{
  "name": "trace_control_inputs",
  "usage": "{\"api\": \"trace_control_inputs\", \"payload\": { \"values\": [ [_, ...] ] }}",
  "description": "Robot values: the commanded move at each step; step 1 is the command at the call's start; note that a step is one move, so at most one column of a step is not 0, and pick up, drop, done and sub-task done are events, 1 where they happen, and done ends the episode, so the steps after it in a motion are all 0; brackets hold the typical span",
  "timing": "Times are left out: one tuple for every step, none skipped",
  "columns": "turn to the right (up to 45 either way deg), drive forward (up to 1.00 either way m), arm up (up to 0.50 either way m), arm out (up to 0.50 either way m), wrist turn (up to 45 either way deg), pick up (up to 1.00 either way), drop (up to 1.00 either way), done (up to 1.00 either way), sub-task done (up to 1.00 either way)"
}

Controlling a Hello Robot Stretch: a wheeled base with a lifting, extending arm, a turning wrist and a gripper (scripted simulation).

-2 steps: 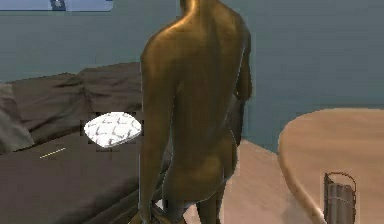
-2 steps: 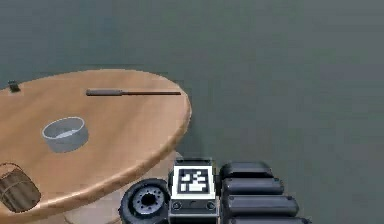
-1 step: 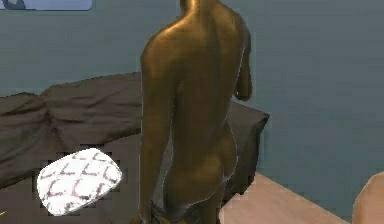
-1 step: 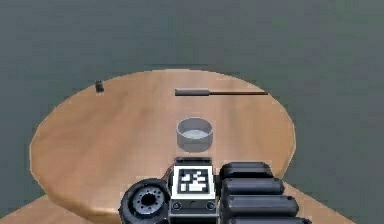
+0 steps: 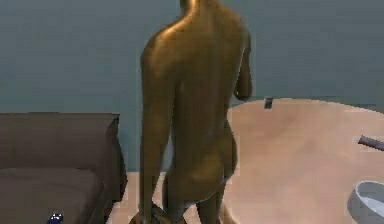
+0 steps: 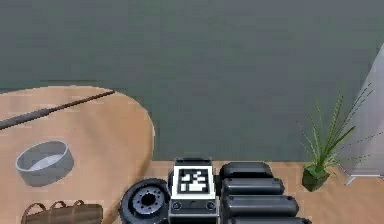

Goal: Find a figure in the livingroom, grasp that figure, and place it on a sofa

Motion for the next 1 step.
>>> {"api": "trace_control_inputs", "payload": {
  "values": [
    [45.0, 0.0, 0.0, 0.0, 0.0, 0.0, 0.0, 0.0, 0.0]
  ]
}}
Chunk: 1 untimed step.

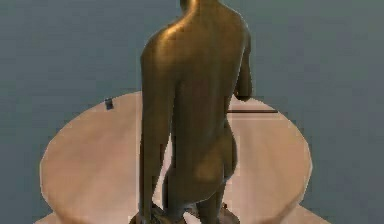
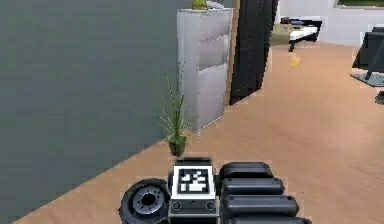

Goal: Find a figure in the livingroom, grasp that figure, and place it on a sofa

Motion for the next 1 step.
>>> {"api": "trace_control_inputs", "payload": {
  "values": [
    [12.0, 0.0, 0.0, 0.0, 0.0, 0.0, 0.0, 0.0, 0.0]
  ]
}}
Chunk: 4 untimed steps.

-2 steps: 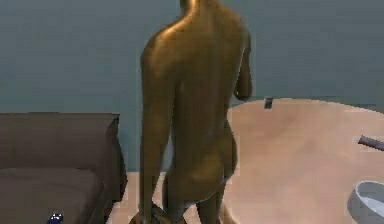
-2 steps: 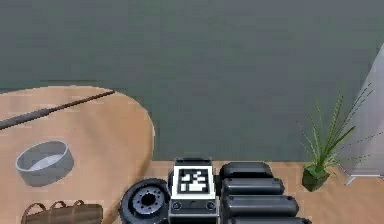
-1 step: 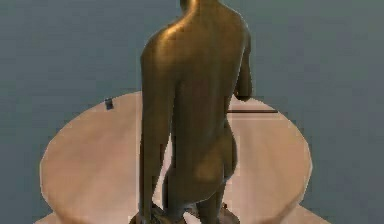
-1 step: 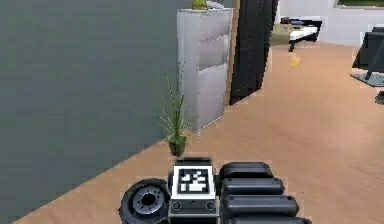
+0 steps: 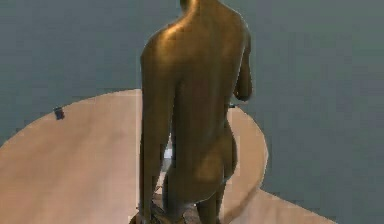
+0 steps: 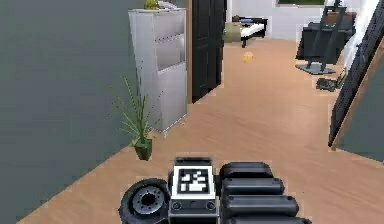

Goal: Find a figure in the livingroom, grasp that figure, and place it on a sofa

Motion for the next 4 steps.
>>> {"api": "trace_control_inputs", "payload": {
  "values": [
    [-45.0, 0.0, 0.0, 0.0, 0.0, 0.0, 0.0, 0.0, 0.0],
    [-45.0, 0.0, 0.0, 0.0, 0.0, 0.0, 0.0, 0.0, 0.0],
    [-12.0, 0.0, 0.0, 0.0, 0.0, 0.0, 0.0, 0.0, 0.0],
    [45.0, 0.0, 0.0, 0.0, 0.0, 0.0, 0.0, 0.0, 0.0]
  ]
}}
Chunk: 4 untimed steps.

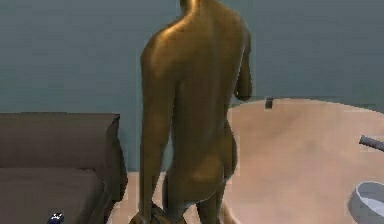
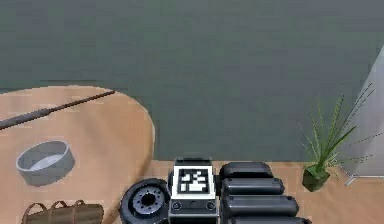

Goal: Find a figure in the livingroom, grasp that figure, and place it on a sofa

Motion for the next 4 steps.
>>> {"api": "trace_control_inputs", "payload": {
  "values": [
    [45.0, 0.0, 0.0, 0.0, 0.0, 0.0, 0.0, 0.0, 0.0],
    [24.0, 0.0, 0.0, 0.0, 0.0, 0.0, 0.0, 0.0, 0.0],
    [-45.0, 0.0, 0.0, 0.0, 0.0, 0.0, 0.0, 0.0, 0.0],
    [-45.0, 0.0, 0.0, 0.0, 0.0, 0.0, 0.0, 0.0, 0.0]
  ]
}}
